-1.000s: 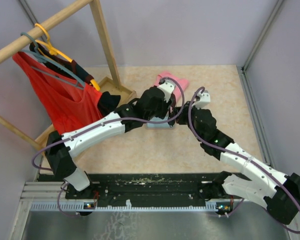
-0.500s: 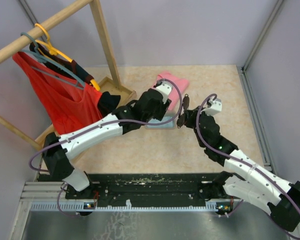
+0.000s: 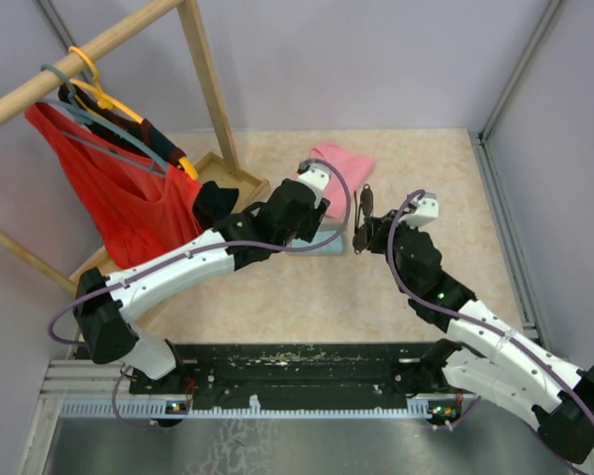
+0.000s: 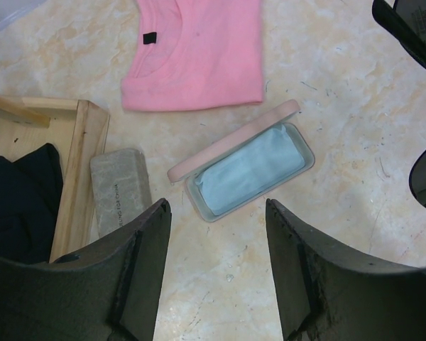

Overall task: Organize the sunglasses
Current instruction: Fold the sunglasses.

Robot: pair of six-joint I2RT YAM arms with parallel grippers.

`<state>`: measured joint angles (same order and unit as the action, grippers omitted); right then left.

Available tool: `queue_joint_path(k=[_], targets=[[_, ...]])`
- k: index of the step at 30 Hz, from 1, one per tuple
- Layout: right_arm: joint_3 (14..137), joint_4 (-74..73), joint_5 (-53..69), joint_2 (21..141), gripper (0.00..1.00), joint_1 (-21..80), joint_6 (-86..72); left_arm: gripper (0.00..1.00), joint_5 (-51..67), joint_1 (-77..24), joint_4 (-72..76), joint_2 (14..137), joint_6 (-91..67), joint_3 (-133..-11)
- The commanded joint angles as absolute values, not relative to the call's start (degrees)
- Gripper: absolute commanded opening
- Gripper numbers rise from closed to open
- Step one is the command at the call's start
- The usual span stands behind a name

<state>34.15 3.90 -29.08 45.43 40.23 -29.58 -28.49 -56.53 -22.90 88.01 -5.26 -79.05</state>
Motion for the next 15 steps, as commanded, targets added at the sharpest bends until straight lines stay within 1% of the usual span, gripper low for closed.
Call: queue_joint_path(k=[1,11,15], targets=[[36.9,4.8,-25.0,45.2,0.0,39.8,-24.4,0.62,-30.0,-56.8,-23.1,85.5,-6.4,-78.1],[45.3,-1.3,-14.6,53.2,0.0,39.8,-19.0,0.62,-28.3,-56.7,-22.4,86.1,-5.7,-78.3],[46.5,-2.0,-11.8,55.4,0.0,39.8,-18.5,0.63,-27.6,-56.7,-21.9,86.2,-5.5,-77.7]])
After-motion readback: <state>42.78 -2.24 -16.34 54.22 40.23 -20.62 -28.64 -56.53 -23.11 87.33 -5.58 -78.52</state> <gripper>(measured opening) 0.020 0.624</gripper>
